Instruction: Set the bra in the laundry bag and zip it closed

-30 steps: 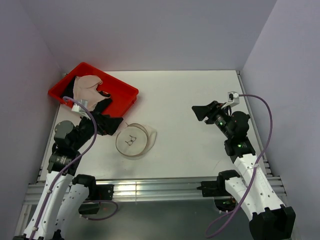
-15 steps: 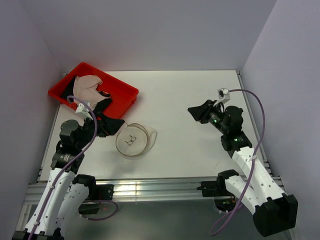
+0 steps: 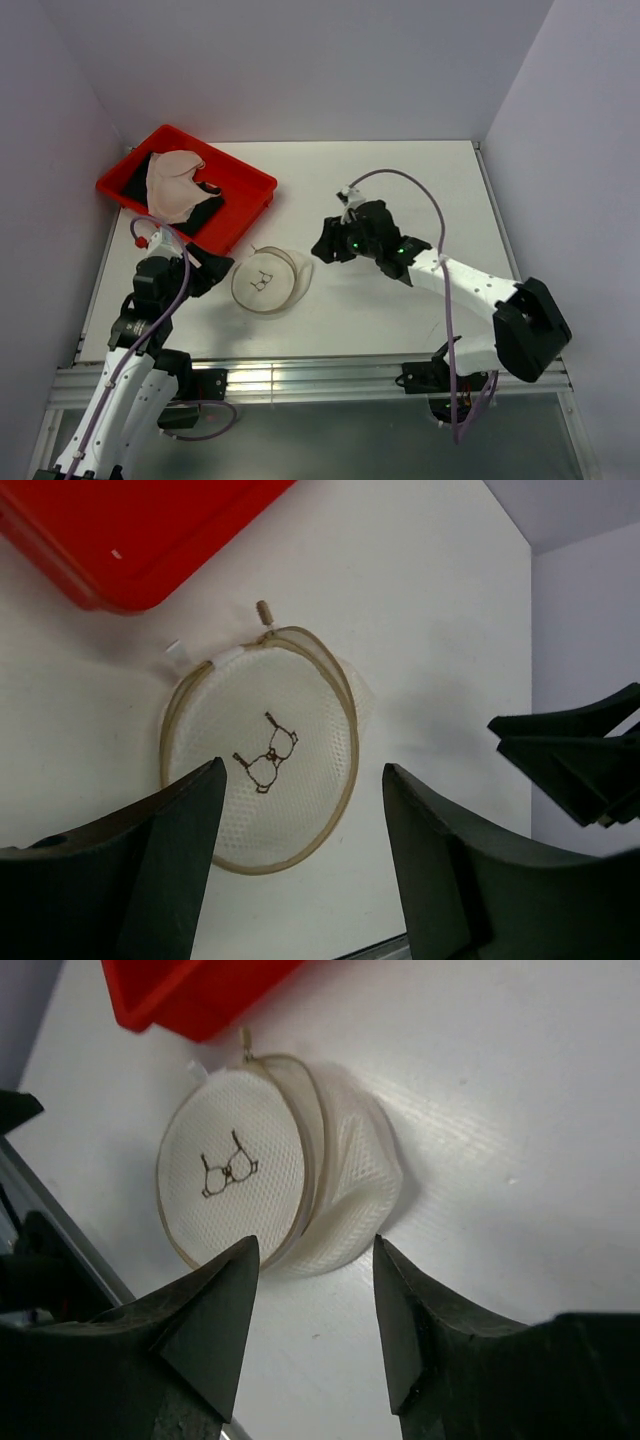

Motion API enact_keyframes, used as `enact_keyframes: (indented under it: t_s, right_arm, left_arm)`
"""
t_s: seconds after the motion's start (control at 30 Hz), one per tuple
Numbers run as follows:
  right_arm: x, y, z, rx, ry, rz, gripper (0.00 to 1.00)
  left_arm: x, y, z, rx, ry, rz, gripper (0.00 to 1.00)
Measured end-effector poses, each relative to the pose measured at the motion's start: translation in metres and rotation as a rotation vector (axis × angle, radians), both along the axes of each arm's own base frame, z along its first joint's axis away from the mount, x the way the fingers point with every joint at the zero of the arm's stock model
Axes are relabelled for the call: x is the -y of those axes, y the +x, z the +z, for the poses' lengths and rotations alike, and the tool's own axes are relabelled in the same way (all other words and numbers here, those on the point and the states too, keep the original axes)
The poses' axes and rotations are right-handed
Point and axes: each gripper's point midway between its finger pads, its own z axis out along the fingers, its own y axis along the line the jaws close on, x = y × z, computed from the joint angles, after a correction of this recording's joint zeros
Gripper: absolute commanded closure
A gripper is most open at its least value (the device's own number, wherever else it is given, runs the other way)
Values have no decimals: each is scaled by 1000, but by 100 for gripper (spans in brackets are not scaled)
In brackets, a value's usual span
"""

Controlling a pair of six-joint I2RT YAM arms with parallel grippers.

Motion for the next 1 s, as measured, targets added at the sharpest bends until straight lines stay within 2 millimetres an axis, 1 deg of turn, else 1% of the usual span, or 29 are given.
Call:
enact_keyframes:
  t_s: [0.03, 0.1, 0.13, 0.23, 0.3, 0.43, 0.53, 0.6, 0.87, 0.9, 0.97, 1.0]
  right_arm:
    - [-8, -2, -7, -13, -23, 15, 48]
    - [-24, -8, -16, -28, -67, 43, 53]
    - [-31, -11, -20, -29, -85, 58, 60]
    - [-48, -24, -27, -28, -125, 87, 62]
    - [-56, -33, -35, -32, -151, 100, 63]
    - [-62, -44, -61, -72, -214, 98, 63]
    - [-62, -44, -79, -108, -271, 78, 64]
    - [-64, -40, -84, -113, -292, 64, 65]
    - [-74, -27, -83, -98, -301, 21, 67]
    - [-76, -25, -84, -99, -304, 17, 68]
    - [-76, -22, -90, -102, -317, 6, 74]
    - [-76, -21, -92, -105, -322, 3, 88]
  left_arm:
    - [-3, -1, -5, -12, -2, 23, 34]
    - [-7, -3, -10, -15, -12, 64, 34]
    - [-9, -4, -12, -13, -15, 77, 34]
    - [-13, -5, -16, -12, -35, 124, 33]
    - [-17, -4, -23, -22, -37, 154, 34]
    - [-22, -5, -44, -58, -26, 197, 34]
    - [-23, -6, -54, -69, -30, 210, 34]
    - [-23, -6, -58, -68, -34, 212, 35]
    - [-14, -9, -78, -98, -38, 184, 36]
    - [-13, -9, -81, -103, -36, 181, 36]
    - [-12, -10, -89, -120, -30, 177, 36]
    - [-12, -10, -91, -125, -29, 173, 36]
